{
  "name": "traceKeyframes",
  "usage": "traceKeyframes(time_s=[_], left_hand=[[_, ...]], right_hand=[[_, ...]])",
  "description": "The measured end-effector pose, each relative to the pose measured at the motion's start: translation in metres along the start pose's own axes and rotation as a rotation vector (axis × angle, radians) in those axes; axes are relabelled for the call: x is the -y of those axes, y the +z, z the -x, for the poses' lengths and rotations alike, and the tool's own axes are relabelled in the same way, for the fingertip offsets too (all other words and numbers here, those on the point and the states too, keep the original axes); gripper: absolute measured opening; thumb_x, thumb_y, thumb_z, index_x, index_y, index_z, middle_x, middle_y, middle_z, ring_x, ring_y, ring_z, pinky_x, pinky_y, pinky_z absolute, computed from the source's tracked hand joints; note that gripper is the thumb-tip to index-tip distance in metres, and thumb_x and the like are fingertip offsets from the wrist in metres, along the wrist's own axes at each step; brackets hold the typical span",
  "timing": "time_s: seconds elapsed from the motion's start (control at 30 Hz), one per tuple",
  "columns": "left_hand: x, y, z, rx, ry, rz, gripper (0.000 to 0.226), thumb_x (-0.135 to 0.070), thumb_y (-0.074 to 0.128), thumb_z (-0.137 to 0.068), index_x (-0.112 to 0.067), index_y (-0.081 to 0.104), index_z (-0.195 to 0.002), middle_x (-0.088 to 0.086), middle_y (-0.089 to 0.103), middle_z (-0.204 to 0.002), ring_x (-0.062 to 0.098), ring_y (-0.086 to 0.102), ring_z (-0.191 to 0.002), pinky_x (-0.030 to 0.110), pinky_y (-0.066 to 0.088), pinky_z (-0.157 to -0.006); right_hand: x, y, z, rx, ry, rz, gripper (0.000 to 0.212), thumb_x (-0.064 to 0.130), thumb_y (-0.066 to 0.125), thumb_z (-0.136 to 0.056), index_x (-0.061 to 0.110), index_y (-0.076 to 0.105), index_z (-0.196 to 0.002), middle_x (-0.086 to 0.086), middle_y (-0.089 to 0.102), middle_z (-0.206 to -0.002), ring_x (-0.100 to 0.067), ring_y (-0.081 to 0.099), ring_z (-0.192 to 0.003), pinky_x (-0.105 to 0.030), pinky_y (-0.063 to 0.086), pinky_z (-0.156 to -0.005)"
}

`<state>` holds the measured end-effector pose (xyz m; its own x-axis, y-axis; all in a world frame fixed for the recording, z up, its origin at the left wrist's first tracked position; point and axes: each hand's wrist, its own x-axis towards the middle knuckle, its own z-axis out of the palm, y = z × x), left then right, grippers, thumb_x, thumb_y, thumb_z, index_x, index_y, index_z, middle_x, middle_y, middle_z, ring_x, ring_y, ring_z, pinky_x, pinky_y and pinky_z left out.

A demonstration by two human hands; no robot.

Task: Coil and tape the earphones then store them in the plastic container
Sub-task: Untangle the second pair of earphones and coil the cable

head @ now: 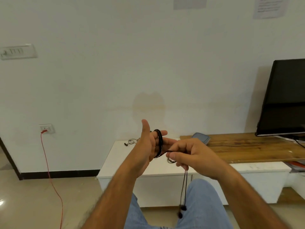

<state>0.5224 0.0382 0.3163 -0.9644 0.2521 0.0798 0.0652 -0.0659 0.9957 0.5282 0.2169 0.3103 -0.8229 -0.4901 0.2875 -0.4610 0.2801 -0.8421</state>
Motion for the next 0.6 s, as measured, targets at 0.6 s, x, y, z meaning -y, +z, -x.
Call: traceKeyframes(time_s=[0.6], left_hand=[[-0.010,0.017,0.015,0.286,-0.057,-0.075,0.097,-0.076,0.002,-0.079,-0.005,0.062,-0.108,0.011,0.065,-0.077,0.025,0.067,-0.078,0.035,0.054,-0.087]], right_hand=[[0.018,-0.044,-0.037,-0.212,-0.233,0.081,0.010,0.008,0.074,-0.084,0.018,0.073,-0.080,0.006,0.072,-0.076,-0.010,0.067,-0.074,-0.023,0.053,-0.071]])
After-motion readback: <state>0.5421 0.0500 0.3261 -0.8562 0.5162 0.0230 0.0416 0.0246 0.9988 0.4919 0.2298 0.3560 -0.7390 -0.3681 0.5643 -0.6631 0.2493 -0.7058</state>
